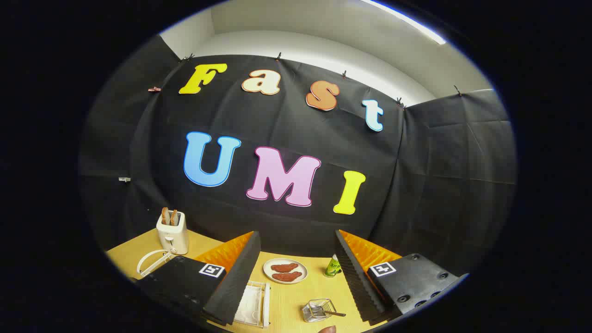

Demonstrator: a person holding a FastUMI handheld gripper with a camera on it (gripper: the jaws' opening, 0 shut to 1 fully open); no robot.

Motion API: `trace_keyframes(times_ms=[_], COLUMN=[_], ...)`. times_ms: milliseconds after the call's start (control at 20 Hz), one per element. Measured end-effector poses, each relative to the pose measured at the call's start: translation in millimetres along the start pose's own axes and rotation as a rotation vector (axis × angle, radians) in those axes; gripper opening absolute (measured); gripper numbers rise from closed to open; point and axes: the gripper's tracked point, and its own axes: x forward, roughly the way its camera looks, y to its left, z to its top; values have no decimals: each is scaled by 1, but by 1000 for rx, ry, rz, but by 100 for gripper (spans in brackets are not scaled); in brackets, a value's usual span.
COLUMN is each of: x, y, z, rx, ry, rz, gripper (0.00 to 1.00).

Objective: Take the plate from the dish rack, then take the spoon from the basket and place it into the plate.

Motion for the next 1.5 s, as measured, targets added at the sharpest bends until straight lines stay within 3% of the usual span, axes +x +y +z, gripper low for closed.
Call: trace_keyframes(times_ms=[750, 1150, 1300, 1500], x=[4, 8, 12, 18], y=[13, 34, 55, 106], z=[0, -1, -13, -62], rx=[-4, -13, 24, 83], ry=[7, 27, 90, 335], rz=[21, 77, 132, 280], gripper=[97, 98, 98, 97])
